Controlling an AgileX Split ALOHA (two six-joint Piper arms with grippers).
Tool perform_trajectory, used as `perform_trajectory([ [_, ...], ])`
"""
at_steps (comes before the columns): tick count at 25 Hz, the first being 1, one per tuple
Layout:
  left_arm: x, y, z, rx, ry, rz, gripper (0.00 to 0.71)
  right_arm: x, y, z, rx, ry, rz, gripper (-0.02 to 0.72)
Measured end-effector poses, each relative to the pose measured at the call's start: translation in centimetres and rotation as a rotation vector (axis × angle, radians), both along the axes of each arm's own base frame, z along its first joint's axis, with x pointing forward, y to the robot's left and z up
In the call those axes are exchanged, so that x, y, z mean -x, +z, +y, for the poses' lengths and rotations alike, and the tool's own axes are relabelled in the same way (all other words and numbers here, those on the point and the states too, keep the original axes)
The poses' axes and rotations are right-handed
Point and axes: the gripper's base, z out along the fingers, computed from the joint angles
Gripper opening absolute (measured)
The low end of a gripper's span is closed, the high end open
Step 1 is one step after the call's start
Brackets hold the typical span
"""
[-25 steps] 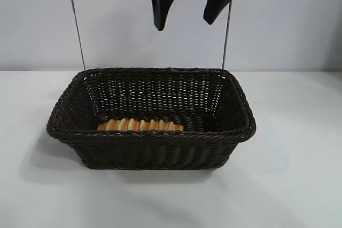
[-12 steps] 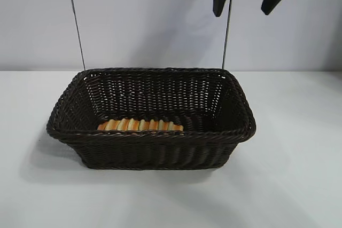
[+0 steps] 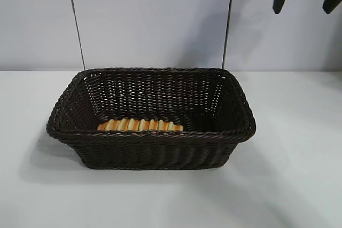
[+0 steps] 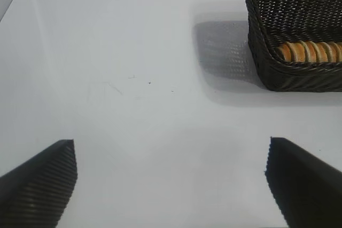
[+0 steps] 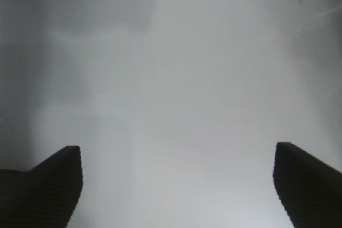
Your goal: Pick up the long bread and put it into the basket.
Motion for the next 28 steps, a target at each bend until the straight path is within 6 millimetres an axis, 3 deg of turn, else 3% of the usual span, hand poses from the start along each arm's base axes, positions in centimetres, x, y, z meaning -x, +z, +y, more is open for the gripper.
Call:
perform_trajectory([
  [9,0.0,0.0,0.0,0.0,0.0,0.0,0.694,0.2,0.3,-0.2,0.001,-0.005,-0.007,0.695],
  [14,0.0,0.0,0.0,0.0,0.0,0.0,0.694,1.8,1.9,-0.2,0.001,-0.005,-0.021,0.695],
  [21,0.0,0.0,0.0,0.0,0.0,0.0,0.694,6.8,6.1,0.0,0.0,-0.01,-0.078,0.695],
  [28,0.0,0.0,0.0,0.0,0.0,0.0,0.694,13.9,11.3,0.3,0.003,-0.012,-0.196,0.695],
])
